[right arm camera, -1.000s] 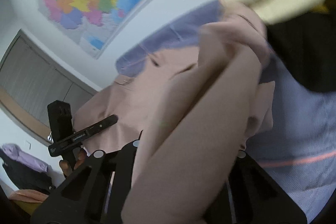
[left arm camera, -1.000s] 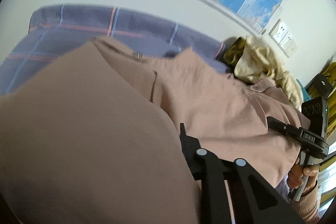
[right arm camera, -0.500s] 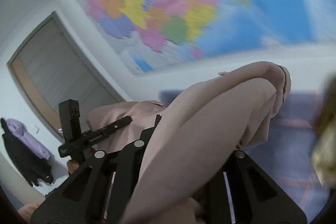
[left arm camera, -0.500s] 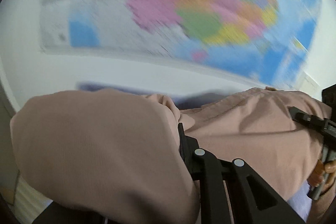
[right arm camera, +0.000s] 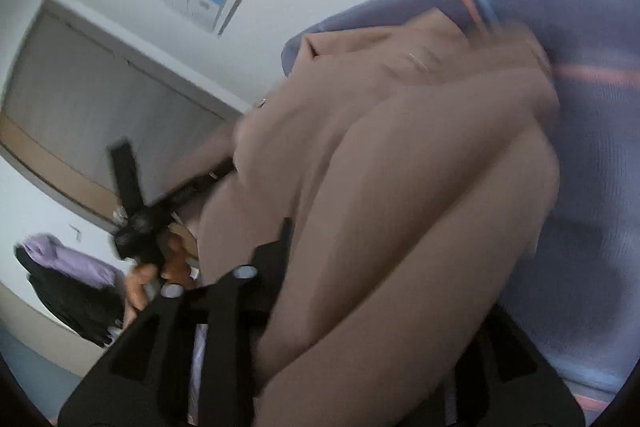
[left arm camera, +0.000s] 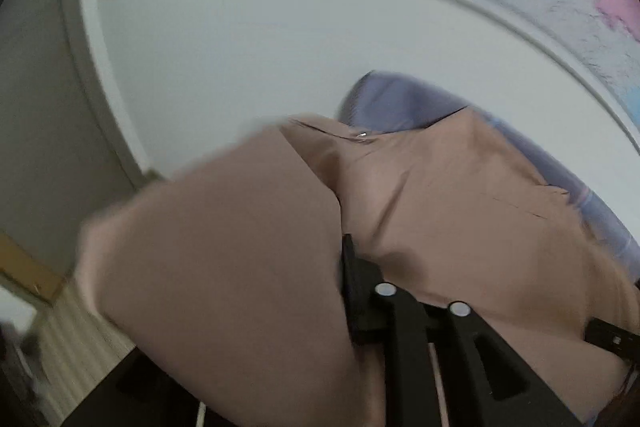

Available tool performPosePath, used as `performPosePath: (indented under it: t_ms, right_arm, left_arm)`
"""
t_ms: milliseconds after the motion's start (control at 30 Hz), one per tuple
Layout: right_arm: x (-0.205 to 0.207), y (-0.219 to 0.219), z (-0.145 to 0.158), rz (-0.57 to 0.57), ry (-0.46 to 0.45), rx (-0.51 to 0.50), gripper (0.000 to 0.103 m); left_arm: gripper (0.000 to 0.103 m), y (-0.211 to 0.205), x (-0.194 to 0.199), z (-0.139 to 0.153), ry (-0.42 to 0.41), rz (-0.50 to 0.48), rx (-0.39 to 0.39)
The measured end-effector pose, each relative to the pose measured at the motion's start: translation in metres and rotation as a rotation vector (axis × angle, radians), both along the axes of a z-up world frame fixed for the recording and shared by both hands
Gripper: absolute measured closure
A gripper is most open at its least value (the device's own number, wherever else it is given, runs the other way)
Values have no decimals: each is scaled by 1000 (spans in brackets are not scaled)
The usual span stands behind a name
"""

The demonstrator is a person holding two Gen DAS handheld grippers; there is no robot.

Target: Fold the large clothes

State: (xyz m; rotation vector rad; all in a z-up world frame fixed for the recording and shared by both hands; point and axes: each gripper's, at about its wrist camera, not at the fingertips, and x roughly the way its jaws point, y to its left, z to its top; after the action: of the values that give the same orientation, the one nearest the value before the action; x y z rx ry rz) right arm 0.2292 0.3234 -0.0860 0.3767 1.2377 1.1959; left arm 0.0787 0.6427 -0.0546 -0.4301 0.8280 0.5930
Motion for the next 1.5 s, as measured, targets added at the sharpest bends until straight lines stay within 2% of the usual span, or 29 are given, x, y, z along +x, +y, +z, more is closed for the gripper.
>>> performPosePath:
  t_ms: [67, 133, 233, 267, 333, 367, 433, 467, 500, 600, 667, 733, 867, 933, 1000, 1133, 1233, 1333, 1500]
  right_arm:
    - [4, -14, 2, -15, 14, 16, 50]
    - [6, -29, 8, -17, -5, 0, 35]
    - [1, -51, 10, 2, -11, 4, 33]
    - [-1, -56, 9, 6, -7, 6, 35]
    - [-3, -60, 2, 20, 12, 9, 67]
    - [-5, -61, 0, 28, 28, 15, 72]
    - [-11, -60, 1, 30, 33, 8, 80]
    - [-12, -59, -1, 25, 35, 2, 81]
    - [-12, -58, -5, 24, 43, -14, 81]
    - [-10, -60, -9, 6, 76, -20, 75]
    - [-10, -62, -2, 1, 58, -29, 60]
    - [-11, -67, 9, -10, 0, -49, 50]
    - [-17, -82, 31, -44, -128, -109, 48]
    - [-20, -93, 41, -81, -204, -145, 48]
    - [-24, -103, 52, -113, -271, -149, 48]
    - [-37, -109, 80, -134, -407, -122, 48]
    - [-43, -89, 88, -87, -476, -116, 48]
    - [-39, -66, 76, -53, -457, -148, 50]
    - [-31, -46, 28, -6, -349, -243, 52]
  left_arm:
    - [80, 4, -4, -3, -14, 1, -21]
    - [77, 4, -4, -1, -7, -7, -8]
    - [76, -1, 0, 0, 15, -25, 14]
    - [71, 1, -1, 0, 19, -30, 19]
    - [68, 1, -2, -3, 29, -31, 25]
    - [66, 0, -1, -2, 26, -33, 24]
    - [54, -1, 2, -4, 51, -23, 38]
    - [38, -2, 3, -6, 70, -13, 45]
    - [30, -2, 4, -8, 98, 4, 59]
    - [27, -8, 1, -3, 125, 1, 90]
    - [26, -13, -13, 5, 130, 5, 120]
    - [25, -18, -26, 14, 125, 10, 151]
    - [23, -23, -52, 33, 95, 36, 199]
    - [23, -29, -63, 46, 78, 46, 258]
    - [23, -40, -72, 58, 53, 23, 288]
    - [22, -70, -70, 66, -3, -107, 270]
    - [22, -97, -56, 59, -40, -217, 206]
    - [22, -120, -46, 50, -36, -269, 178]
    - [22, -142, -31, 26, -15, -325, 99]
